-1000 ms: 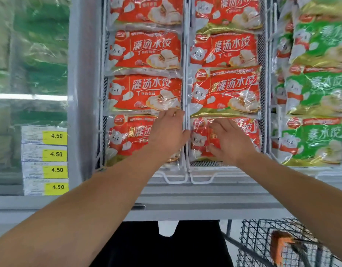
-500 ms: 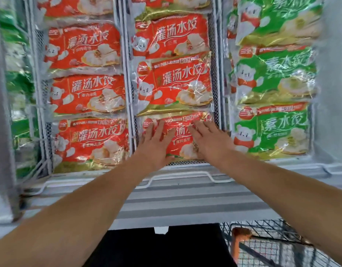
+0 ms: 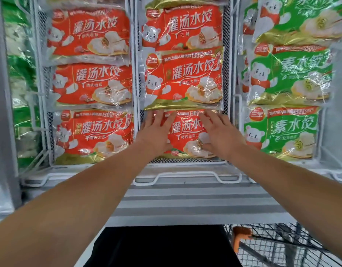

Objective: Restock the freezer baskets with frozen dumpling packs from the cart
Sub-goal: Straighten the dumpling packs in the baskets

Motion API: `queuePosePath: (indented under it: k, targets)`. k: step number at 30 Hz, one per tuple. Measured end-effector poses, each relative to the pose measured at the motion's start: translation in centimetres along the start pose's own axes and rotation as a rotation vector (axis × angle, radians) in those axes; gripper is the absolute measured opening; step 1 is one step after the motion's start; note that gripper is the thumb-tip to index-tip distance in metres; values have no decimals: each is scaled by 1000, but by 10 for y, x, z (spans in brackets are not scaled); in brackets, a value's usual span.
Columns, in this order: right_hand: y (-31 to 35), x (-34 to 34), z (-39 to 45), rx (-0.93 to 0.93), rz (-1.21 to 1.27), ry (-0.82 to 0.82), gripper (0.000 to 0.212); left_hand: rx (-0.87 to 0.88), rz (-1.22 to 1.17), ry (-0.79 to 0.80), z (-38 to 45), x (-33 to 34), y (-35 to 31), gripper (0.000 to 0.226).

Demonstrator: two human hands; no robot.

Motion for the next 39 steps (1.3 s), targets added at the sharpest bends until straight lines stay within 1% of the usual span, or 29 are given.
queuePosePath:
  k: [6,9,15,18,22,23,25,27,29,31,33,36,39]
  targets:
    - [14,18,-6,35,29,-4,101,23,7,24,-1,3,3,108]
    - [11,16,-8,43,52,-32,99,28,9,27,-4,4,1,109]
    - [11,15,-9,50,55,-24,96,4,1,33,-8,13,-5,110]
    - [7,14,-8,53,60,-19,95,22,-2,11,-8,15,-6,109]
    - [7,14,-11,49,51,-11,95,40,-12,21,-10,10,-3,107]
    - [6,12,-13,50,45,-2,94,53,-32,8,-12,5,-2,104]
    - [6,5,-16,47,41,-10,87,92,-71,-76,-17,-12,1,92]
    - [6,-9,-18,35,54,-71,80,144,-129,-181,-22,-35,4,78]
    - [4,-32,-15,31,77,-141,79,177,-181,-290,-22,-63,10,72]
    - [6,-54,-6,22,70,-182,84,166,-199,-359,-19,-91,15,78]
    - [5,-81,11,19,55,-220,91,135,-190,-383,-6,-116,19,88]
    - [3,-116,40,24,17,-228,102,90,-61,-327,20,-136,21,99]
    - [-3,-130,62,43,-44,-169,111,70,36,-206,42,-138,20,112]
Point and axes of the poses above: each hand's wrist, its own z-axis towards the middle knuckle, its own x-axis out of the palm, y = z × x, the point moved 6 cm from there along z, towards the middle knuckle, and after that the axes turned 12 degrees about y, right-handed, at the moved point
